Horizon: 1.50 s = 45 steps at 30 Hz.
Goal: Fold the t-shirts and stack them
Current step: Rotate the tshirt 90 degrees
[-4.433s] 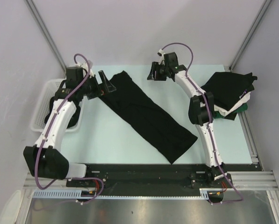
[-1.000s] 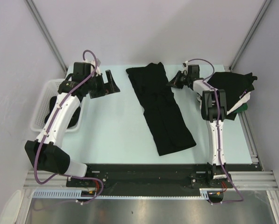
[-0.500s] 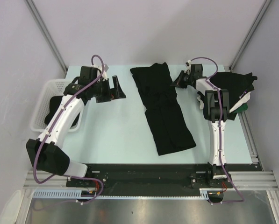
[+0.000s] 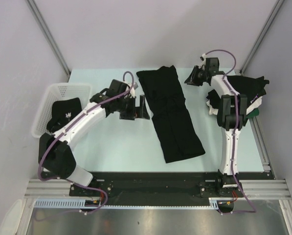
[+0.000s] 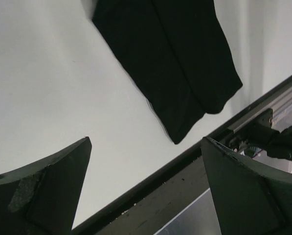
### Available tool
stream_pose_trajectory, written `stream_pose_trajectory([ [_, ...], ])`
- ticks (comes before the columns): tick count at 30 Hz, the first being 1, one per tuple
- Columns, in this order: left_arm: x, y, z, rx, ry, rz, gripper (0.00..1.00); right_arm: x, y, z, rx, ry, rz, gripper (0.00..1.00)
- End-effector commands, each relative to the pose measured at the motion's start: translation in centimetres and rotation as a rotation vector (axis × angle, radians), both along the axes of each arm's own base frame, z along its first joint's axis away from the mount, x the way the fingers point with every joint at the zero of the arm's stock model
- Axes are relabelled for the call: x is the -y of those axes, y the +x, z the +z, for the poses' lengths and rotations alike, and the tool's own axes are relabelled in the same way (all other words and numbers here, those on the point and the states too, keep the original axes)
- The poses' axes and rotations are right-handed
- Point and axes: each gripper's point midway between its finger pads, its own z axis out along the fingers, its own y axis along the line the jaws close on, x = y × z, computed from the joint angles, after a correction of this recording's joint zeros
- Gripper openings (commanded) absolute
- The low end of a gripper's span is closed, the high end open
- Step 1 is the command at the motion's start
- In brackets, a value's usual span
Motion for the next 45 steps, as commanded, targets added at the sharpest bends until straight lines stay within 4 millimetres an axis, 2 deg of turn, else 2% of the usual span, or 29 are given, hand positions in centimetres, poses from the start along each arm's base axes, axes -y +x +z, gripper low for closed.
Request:
stream_pose_trajectory([
  [1, 2.8, -2.3, -0.5, -0.026, -0.026, -0.078, 1.00, 0.4, -1.4, 15.6, 0.264, -0.043, 0.027, 0.28],
  [3, 3.7, -4.0, -1.6, -0.052, -0.003, -0.109, 1.00, 0.2, -2.7, 17.0, 0.269, -0.056, 0.032, 0.28],
  [4, 3.9, -4.6, -2.1, -0.065, 0.009, -0.118, 0.99, 0.2, -3.7, 19.3, 0.311, -0.069, 0.037, 0.28],
  [5, 4.3, -5.4, -2.4, -0.068, 0.022, -0.128, 0.99, 0.2, -4.4, 19.0, 0.292, -0.077, 0.039, 0.28],
  [6, 4.2, -6.1, -3.2, -0.081, 0.033, -0.131, 0.99, 0.3, -5.0, 20.0, 0.305, -0.094, 0.029, 0.28],
  [7, 4.7, -7.0, -3.4, -0.090, 0.035, -0.140, 0.99, 0.3, -6.1, 22.0, 0.344, -0.109, 0.035, 0.28],
  [9, 4.6, -7.9, -4.1, -0.079, 0.046, -0.130, 1.00, 0.9, -7.4, 22.5, 0.345, -0.149, 0.012, 0.28],
  [10, 5.0, -8.7, -4.3, -0.085, 0.043, -0.132, 0.99, 0.7, -8.8, 24.6, 0.385, -0.157, 0.014, 0.28],
  [12, 5.0, -9.5, -5.1, -0.079, 0.052, -0.118, 0.99, 1.3, -10.2, 24.5, 0.378, -0.192, 0.002, 0.28],
  [13, 5.3, -10.2, -5.2, -0.090, 0.049, -0.112, 0.99, 1.3, -11.1, 25.1, 0.384, -0.198, 0.001, 0.28],
  [14, 5.4, -10.7, -5.7, -0.103, 0.053, -0.110, 0.99, 1.5, -12.4, 26.6, 0.416, -0.204, -0.001, 0.28],
  [15, 5.5, -10.8, -5.9, -0.093, 0.062, -0.097, 0.99, 1.9, -13.2, 26.1, 0.402, -0.218, -0.016, 0.28],
  [16, 6.3, -11.8, -6.0, -0.096, 0.058, -0.104, 0.99, 2.1, -13.8, 26.3, 0.408, -0.224, -0.020, 0.28],
  [17, 6.7, -12.0, -6.2, -0.091, 0.055, -0.101, 0.99, 2.3, -15.2, 27.7, 0.443, -0.228, -0.020, 0.28],
  [18, 7.1, -12.2, -6.6, -0.087, 0.062, -0.093, 0.99, 2.7, -15.8, 27.2, 0.433, -0.243, -0.027, 0.29],
  [19, 8.0, -13.2, -6.6, -0.094, 0.055, -0.098, 0.99, 2.6, -16.4, 27.1, 0.429, -0.243, -0.025, 0.29],
  [22, 10.3, -14.8, -7.5, -0.107, 0.052, -0.108, 1.00, 2.2, -18.6, 27.1, 0.418, -0.229, -0.034, 0.29],
  [23, 11.1, -14.9, -7.2, -0.097, 0.046, -0.112, 0.99, 1.7, -19.2, 27.1, 0.413, -0.220, -0.030, 0.30],
  [24, 11.8, -15.9, -7.4, -0.092, 0.055, -0.136, 1.00, 1.7, -20.1, 27.7, 0.417, -0.203, -0.046, 0.30],
  [25, 12.2, -15.9, -8.5, -0.091, 0.087, -0.134, 1.00, 1.6, -20.7, 27.0, 0.396, -0.203, -0.042, 0.30],
  [26, 12.9, -15.9, -8.4, -0.083, 0.084, -0.137, 1.00, 1.5, -21.3, 27.1, 0.397, -0.198, -0.042, 0.30],
  [27, 13.2, -16.3, -9.0, -0.092, 0.094, -0.142, 0.99, 1.3, -22.2, 27.9, 0.420, -0.201, -0.048, 0.29],
  [28, 13.5, -16.2, -9.8, -0.099, 0.109, -0.138, 0.99, 1.3, -22.7, 27.7, 0.412, -0.206, -0.056, 0.29],
  [32, 14.7, -15.6, -10.5, -0.093, 0.104, -0.120, 1.00, 1.9, -24.4, 28.7, 0.429, -0.222, -0.113, 0.29],
  [34, 15.1, -15.2, -10.6, -0.083, 0.106, -0.117, 1.00, 1.4, -25.2, 28.9, 0.436, -0.232, -0.092, 0.29],
  [45, 17.9, -13.9, -12.1, -0.067, 0.127, -0.162, 1.00, 0.4, -26.7, 28.5, 0.449, -0.291, -0.048, 0.30],
])
